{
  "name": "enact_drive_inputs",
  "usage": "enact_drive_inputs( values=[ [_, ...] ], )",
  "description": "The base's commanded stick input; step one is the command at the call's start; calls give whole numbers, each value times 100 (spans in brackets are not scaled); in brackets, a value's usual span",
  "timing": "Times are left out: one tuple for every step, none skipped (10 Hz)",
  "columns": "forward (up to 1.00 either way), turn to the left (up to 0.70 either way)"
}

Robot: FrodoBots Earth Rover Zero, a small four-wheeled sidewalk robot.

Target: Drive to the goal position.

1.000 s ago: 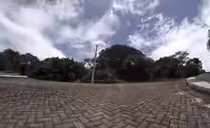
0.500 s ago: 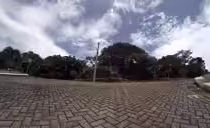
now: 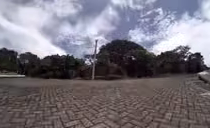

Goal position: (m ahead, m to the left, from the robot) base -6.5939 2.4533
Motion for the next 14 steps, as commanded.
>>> enact_drive_inputs(
  values=[
    [100,-15],
    [100,0],
    [100,0],
    [100,0],
    [100,0],
    [100,0],
    [100,0],
    [100,0],
    [100,0],
    [100,0],
    [100,0],
    [10,0],
    [0,0],
    [0,0]
  ],
)
